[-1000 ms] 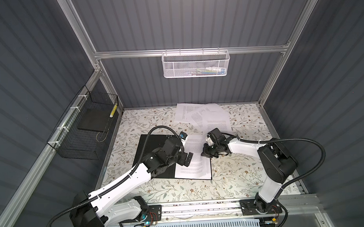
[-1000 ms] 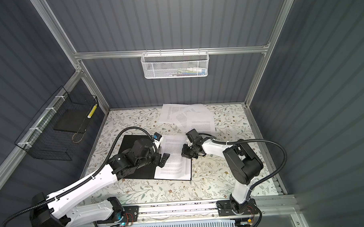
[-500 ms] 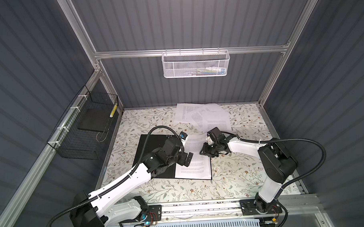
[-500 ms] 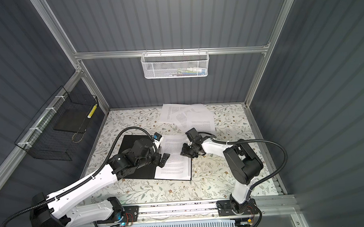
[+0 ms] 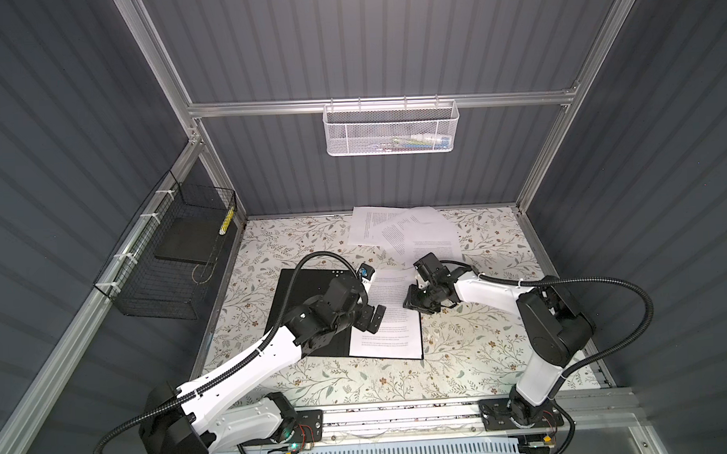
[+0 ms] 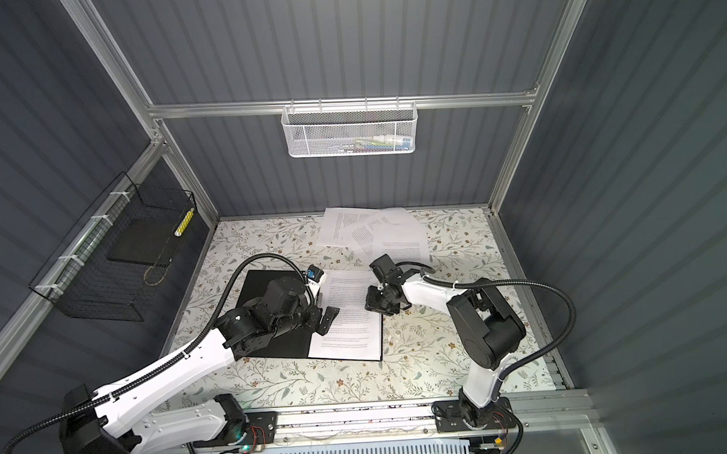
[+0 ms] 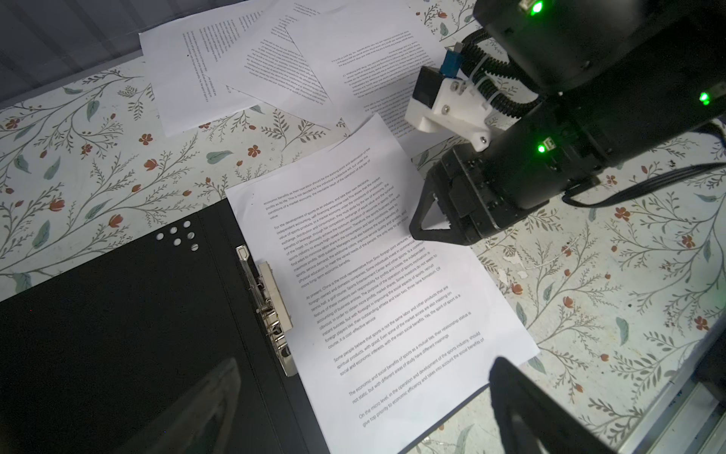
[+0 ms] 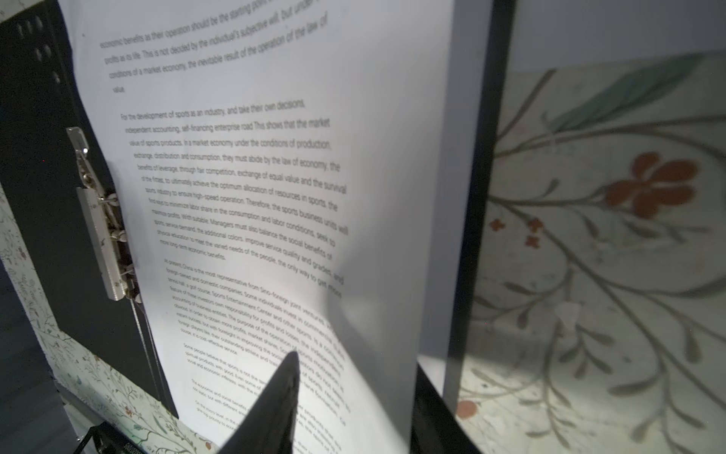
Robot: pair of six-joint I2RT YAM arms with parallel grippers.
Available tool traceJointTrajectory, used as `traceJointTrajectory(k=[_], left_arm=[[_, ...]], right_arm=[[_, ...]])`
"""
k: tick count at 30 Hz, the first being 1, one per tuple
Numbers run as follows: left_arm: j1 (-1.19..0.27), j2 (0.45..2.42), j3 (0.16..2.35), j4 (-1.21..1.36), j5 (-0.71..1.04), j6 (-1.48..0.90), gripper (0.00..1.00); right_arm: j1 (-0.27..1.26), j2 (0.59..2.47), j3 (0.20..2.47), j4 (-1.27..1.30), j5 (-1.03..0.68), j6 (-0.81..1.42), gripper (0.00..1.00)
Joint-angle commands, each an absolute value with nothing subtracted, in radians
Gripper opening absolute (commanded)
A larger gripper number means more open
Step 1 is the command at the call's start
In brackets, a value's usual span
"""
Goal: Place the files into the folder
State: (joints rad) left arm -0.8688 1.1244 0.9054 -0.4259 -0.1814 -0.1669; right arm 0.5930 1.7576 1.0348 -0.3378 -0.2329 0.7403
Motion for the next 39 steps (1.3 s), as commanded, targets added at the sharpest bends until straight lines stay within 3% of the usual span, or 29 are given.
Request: traceJointTrajectory(k=[1, 15, 16, 17, 18, 28, 39], left_arm=[[-0.861, 1.121, 0.909, -0.43, -0.166, -0.151, 1.0], [-0.861, 1.115, 0.91, -0.429, -0.166, -0.15, 1.0], [-0.861, 1.115, 0.91, -0.429, -0.166, -0.15, 1.0], [-0.861, 1.114, 0.912, -0.43, -0.165, -0.15, 1.0], [-0.86, 1.113, 0.912, -0.428, -0.164, -0.15, 1.0], [-0.86, 1.109, 0.912, -0.432, -0.167, -0.146, 1.0], [-0.86, 1.115, 0.914, -0.434, -0.166, -0.144, 1.0]], right_arm=[[0.597, 1.754, 1.058, -0.383, -0.196, 0.72, 0.45], [0.516, 1.7, 1.105, -0.448, -0.176, 0.656, 0.67], [0.5, 1.694, 1.116, -0.445, -0.174, 0.648, 0.71], [0.486, 1.695, 1.127, -0.44, -0.164, 0.636, 0.96], [0.469, 1.707, 1.149, -0.442, -0.152, 0.628, 0.99], [0.3, 1.927, 1.37, -0.438, -0.247, 0.631, 0.99], [0.291, 2.064, 1.475, -0.446, -0.28, 0.701, 0.99]])
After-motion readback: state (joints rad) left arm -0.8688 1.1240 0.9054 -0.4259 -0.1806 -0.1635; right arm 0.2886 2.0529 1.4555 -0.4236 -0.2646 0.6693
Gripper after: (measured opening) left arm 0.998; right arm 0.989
